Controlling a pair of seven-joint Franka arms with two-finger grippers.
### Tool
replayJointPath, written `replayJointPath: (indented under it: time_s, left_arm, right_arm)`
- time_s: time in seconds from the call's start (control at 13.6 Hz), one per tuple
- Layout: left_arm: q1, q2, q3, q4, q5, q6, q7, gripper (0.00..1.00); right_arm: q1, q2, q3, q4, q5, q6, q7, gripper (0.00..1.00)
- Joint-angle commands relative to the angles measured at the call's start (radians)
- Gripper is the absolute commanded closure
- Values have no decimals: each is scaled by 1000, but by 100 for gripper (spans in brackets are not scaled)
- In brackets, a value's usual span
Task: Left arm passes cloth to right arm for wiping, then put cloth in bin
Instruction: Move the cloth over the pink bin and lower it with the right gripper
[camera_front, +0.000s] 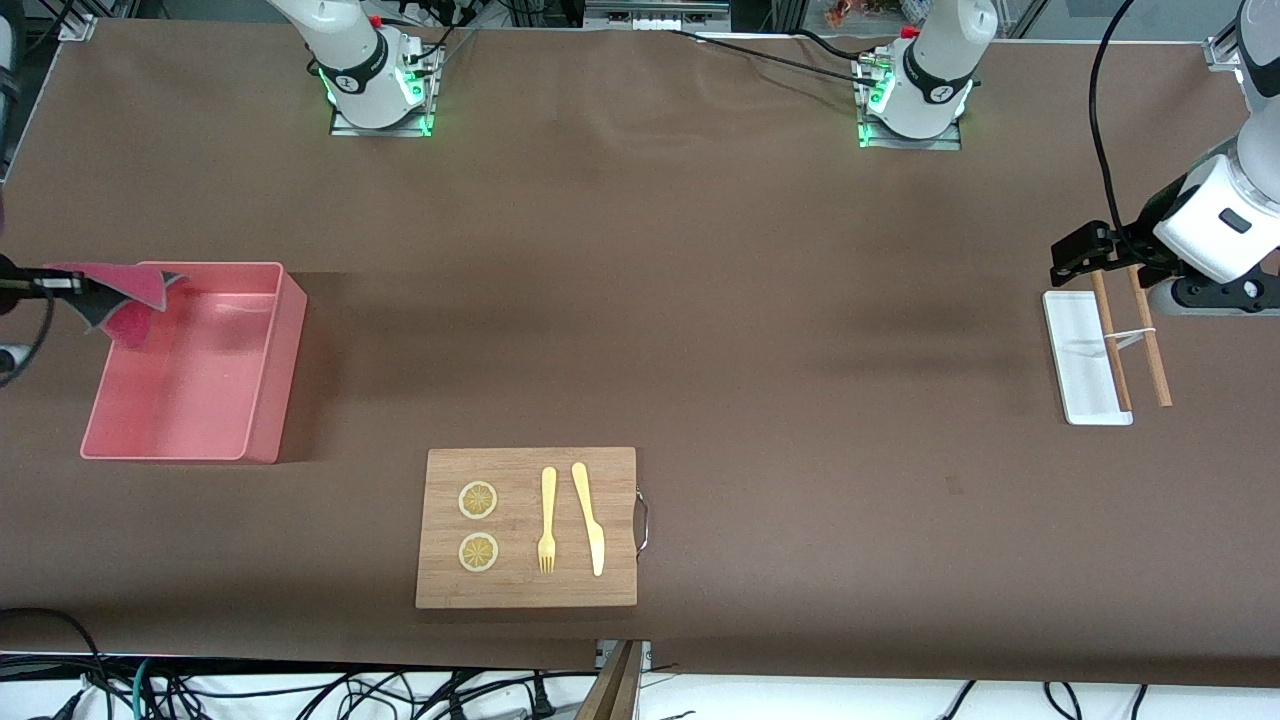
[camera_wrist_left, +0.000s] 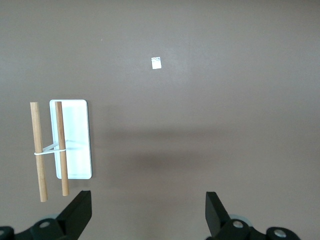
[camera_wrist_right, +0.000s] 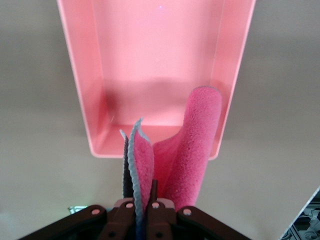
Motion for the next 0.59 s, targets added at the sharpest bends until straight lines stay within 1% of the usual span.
replayJointPath:
  time_s: [0.0,0.22,0.37,0.52]
  left_arm:
    - [-4,17,-11,34,-16,-15,4,0]
    - [-3,17,-11,34,-16,-15,4,0]
    - [-3,17,-11,34,-16,-15,4,0]
    - [-3,16,-11,34,-16,-15,4,0]
  right_arm:
    - [2,29,2,-91,-7,117,-7,100]
    - [4,89,3,-146,7,268,-7,100]
    - [4,135,3,-172,39,353,-13,100]
    - [4,158,3,-194,48,419,-13,100]
